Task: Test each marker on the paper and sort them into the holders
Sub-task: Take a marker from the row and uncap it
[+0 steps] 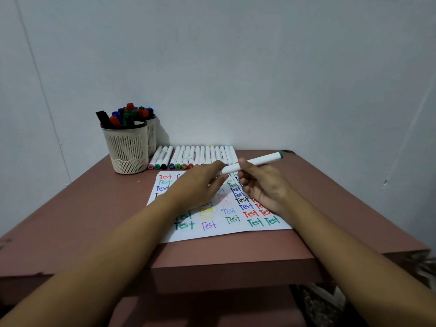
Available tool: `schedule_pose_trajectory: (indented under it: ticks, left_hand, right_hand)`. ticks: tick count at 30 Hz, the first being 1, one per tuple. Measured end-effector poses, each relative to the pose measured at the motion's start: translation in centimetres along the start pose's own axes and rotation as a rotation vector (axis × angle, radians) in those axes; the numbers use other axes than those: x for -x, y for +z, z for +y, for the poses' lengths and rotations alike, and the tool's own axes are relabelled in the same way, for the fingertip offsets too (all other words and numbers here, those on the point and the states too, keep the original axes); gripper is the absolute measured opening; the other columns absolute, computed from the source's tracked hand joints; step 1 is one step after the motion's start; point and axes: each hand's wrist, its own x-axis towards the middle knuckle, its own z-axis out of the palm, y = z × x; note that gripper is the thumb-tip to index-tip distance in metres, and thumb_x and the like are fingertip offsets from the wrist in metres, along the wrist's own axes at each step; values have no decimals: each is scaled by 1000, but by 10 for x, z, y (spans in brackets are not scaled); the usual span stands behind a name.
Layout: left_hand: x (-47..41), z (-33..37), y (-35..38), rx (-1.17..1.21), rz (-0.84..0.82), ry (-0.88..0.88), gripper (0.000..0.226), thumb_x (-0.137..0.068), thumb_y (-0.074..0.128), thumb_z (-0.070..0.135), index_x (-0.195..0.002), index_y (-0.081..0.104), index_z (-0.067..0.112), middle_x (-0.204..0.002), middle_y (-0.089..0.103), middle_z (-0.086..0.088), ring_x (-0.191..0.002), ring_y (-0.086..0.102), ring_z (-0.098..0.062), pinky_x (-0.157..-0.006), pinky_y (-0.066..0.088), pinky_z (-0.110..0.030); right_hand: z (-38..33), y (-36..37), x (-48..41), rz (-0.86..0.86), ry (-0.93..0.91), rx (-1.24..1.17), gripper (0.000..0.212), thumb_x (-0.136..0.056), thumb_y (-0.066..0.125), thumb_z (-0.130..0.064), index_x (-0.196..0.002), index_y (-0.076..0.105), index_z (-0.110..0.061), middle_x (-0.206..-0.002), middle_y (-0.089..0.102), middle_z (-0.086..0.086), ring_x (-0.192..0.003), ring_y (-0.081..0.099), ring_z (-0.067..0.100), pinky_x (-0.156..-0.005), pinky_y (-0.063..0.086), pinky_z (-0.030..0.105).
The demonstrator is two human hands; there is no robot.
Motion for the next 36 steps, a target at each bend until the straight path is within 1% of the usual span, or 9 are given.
schedule_pose_trajectory:
  ticks: [6,11,16,19,23,26,29,31,36]
  left_hand:
    - [0,1,1,62,80,-38,14,-94,52,30,-94,56,17,-51,41,10,-45,39,-4,-45,22,-17]
    - [0,-1,1,23,106,-115,29,-89,47,51,-98,59,27,-51,46,9,-50,45,-4,-49,28,-24]
    - [1,4,-2,7,29,-212,39,-88,51,51,-120,46,30,-74,60,3,-72,56,-17,-59,36,-28]
    - [1,0,-5,53,-3,-314,54,-83,57,54,-124,38,24,-85,54,6,-87,54,-15,-72,40,-28]
    - [2,-10,-5,123,-37,-383,32,-93,51,31,-116,43,11,-83,56,-4,-77,51,-19,-65,35,-30]
    - [3,-14,-5,138,-6,-431,23,-95,41,18,-113,46,4,-92,55,-11,-80,48,-22,-64,33,-30]
    - [3,-15,-6,195,7,-476,25,-99,33,17,-117,46,5,-78,48,0,-67,42,-12,-55,29,-27]
    - [3,-15,-6,194,2,-485,28,-100,32,18,-121,45,6,-74,46,2,-63,40,-8,-53,28,-25]
    - [0,-12,-7,154,-23,-480,30,-99,35,18,-123,44,3,-105,57,-20,-80,44,-22,-57,24,-29]
  right_hand:
    - [0,-2,-1,-38,-62,-34,14,-90,59,-12,-80,61,-3,-55,59,1,-49,54,5,-45,43,14]
    - [-1,-4,1,-72,-85,-47,8,-90,57,-10,-89,61,-2,-58,59,1,-52,53,5,-48,44,14]
    - [-2,-2,1,12,-100,-40,12,-92,57,-17,-88,60,-6,-62,57,4,-55,51,11,-45,42,18]
    - [-6,-7,0,92,-73,-225,15,-96,52,-21,-91,54,-7,-78,62,16,-60,63,21,-50,53,25]
    - [-9,-16,-1,126,-33,-386,8,-97,49,-14,-99,44,-8,-110,56,29,-78,71,38,-59,59,34]
    - [-8,-20,0,224,-106,-265,11,-92,58,-9,-85,50,-5,-85,57,16,-61,66,23,-51,54,24]
    - [-7,-26,3,385,-175,15,22,-88,65,-14,-71,54,-10,-62,50,3,-50,45,10,-46,40,20]
    - [-7,-30,3,436,-195,165,26,-90,65,-19,-67,54,-11,-58,50,2,-48,44,11,-48,38,22]
    - [-15,-35,10,370,-215,303,28,-87,68,-18,-65,53,-10,-48,52,0,-46,44,12,-44,38,21]
